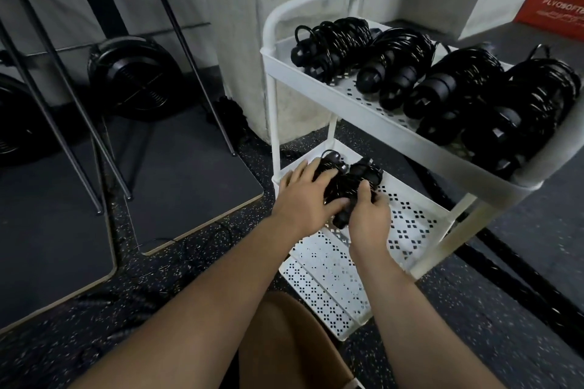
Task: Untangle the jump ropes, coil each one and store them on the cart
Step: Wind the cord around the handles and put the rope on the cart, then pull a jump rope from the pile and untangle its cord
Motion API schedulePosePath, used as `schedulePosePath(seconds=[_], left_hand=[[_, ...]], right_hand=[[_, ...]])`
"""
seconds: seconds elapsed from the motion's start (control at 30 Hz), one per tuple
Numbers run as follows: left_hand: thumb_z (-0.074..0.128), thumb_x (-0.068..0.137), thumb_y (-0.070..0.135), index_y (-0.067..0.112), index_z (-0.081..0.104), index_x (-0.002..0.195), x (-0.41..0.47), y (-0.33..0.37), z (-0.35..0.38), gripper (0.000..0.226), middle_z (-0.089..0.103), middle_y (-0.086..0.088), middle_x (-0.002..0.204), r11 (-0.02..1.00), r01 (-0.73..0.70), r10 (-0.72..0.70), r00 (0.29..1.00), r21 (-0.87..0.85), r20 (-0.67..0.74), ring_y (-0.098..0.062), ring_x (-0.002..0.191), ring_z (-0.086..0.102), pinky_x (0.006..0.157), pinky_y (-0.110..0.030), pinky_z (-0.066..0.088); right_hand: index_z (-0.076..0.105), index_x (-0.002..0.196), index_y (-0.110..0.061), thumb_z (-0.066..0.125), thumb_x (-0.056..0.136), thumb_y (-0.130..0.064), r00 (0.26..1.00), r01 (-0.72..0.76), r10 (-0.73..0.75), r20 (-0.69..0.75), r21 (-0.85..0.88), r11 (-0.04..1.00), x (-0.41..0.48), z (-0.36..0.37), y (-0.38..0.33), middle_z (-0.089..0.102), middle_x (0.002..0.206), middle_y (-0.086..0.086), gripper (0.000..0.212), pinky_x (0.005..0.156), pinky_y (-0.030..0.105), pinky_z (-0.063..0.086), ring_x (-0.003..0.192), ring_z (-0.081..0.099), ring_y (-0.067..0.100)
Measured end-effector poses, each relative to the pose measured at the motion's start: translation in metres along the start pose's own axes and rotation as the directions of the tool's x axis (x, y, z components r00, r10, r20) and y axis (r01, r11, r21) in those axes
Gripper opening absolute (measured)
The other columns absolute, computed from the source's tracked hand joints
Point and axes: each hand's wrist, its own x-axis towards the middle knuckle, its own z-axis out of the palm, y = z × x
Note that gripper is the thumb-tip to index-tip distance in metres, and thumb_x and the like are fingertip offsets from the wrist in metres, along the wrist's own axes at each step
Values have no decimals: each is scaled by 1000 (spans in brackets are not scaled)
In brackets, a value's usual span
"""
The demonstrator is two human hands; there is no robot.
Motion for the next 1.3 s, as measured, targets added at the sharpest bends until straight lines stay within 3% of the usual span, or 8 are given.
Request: schedulePosePath(seconds=[0.17, 0.37, 0.53, 0.73, 0.9, 0.97, 1.07, 1.3], left_hand=[[63, 105, 27, 30, 47, 152, 1, -13, -6, 49, 61, -9, 139, 975, 101, -127, 985, -197, -120, -30, 129, 55, 105, -47, 51], [58, 95, -8, 30, 47, 146, 11, -24, -18, 64, 68, -4, 129, 958, 108, -167, 963, -264, -210, -27, 111, 66, 94, -50, 58], [52, 99, -4, 25, 48, 153, 15, -26, -11, 62, 58, -6, 152, 977, -32, -4, 986, -212, -168, -26, 140, 55, 114, -46, 48], [50, 107, 8, 22, 38, 164, 9, -37, -9, 59, 27, -1, 175, 980, -52, 39, 997, -192, -72, -17, 164, 15, 131, -42, 25], [55, 109, 17, 28, 51, 154, -22, -36, -32, 47, 51, 0, 161, 963, -52, 17, 991, -266, -131, -4, 132, 58, 113, -30, 48], [57, 108, 18, 28, 63, 141, -42, -47, -37, 35, 69, 7, 131, 949, -43, -23, 979, -313, -202, 10, 90, 63, 83, -13, 52], [59, 107, 15, 26, 72, 126, -75, -78, -35, 25, 73, 13, 116, 920, -6, -117, 950, -391, -289, 0, 87, 67, 76, -11, 50], [58, 108, 14, 26, 71, 118, -131, -181, 14, 21, 72, 13, 102, 847, 346, -433, 889, -403, -146, 1, 84, 64, 73, -13, 48]], right_hand=[[58, 123, -12, 60, 105, -53, 1000, 25, -25, 1, -122, 992, 3, 0, 7, 70, 101, 1, 45, 89, 42, 55, 94, 68, 22], [65, 104, -9, 49, 109, -52, 997, 52, -37, 73, -221, 974, 8, 0, 10, 70, 94, 9, 46, 69, 37, 47, 87, 66, 25], [59, 111, -12, 63, 105, -44, 989, 140, -145, 6, -295, 945, 10, 5, 12, 51, 134, 17, 33, 76, 49, 62, 82, 59, 19], [57, 116, -12, 65, 106, -27, 985, 168, -172, -1, -217, 962, 4, 0, 10, 59, 86, -6, 19, 62, 18, 40, 78, 61, 10], [53, 124, -19, 62, 106, -24, 973, 228, -231, 1, -143, 963, -14, -10, -6, 59, 101, -7, 21, 66, 18, 42, 79, 57, 1], [56, 120, -20, 64, 105, -23, 917, 398, -391, 75, -166, 902, -25, -15, -10, 63, 102, -5, 17, 72, 22, 47, 84, 59, 3], [61, 108, -17, 66, 104, -13, 794, 587, -521, 314, -170, 792, -47, -15, -7, 62, 83, -8, 8, 67, 14, 43, 74, 57, 1], [65, 93, -29, 71, 102, -25, 521, 661, -181, 834, -260, 704, -71, 31, 64, 69, 86, -14, 11, 72, 16, 48, 83, 65, 6]])
